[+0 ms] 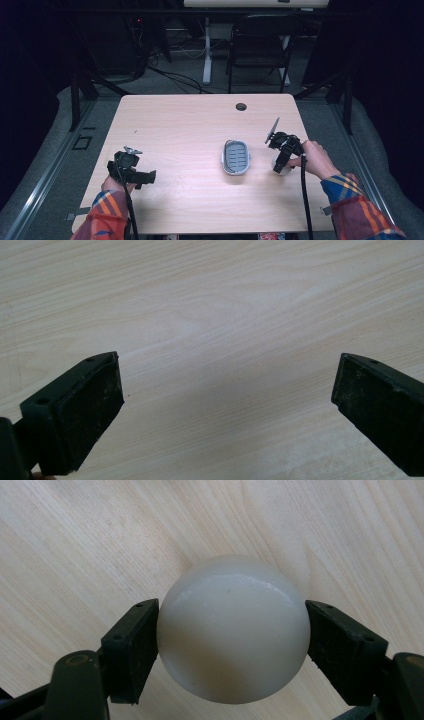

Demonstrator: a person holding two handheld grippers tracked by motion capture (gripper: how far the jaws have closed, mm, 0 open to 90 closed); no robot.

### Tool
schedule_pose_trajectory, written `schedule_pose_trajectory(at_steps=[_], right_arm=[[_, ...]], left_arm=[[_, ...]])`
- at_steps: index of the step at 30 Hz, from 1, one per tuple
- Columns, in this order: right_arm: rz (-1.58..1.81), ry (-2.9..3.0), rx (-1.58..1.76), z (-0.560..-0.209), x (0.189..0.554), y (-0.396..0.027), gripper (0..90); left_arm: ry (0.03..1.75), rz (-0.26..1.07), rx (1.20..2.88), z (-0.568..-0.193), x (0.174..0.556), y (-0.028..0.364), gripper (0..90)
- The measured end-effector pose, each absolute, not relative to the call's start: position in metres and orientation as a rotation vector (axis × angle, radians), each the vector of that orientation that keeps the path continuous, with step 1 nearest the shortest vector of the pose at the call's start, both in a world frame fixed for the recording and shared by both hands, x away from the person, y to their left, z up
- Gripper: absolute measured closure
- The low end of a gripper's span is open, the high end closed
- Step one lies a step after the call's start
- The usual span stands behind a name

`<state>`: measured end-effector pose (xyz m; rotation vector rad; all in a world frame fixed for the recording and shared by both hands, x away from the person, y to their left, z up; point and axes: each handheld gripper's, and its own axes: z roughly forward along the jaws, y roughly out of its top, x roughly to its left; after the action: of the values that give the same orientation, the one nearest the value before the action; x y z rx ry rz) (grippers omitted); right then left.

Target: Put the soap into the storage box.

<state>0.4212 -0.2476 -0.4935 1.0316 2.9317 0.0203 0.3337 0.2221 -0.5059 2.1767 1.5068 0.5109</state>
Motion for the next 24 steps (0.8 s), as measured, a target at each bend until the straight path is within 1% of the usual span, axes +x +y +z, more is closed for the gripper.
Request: schedule_pose_trajectory(at_steps=[24], right_arm=[[0.032, 2.937, 1.013, -0.471, 0.438, -0.237, 24.4]], left_arm=[[1.502, 0.501, 2.182, -0.506, 0.335, 0.221, 0.2]])
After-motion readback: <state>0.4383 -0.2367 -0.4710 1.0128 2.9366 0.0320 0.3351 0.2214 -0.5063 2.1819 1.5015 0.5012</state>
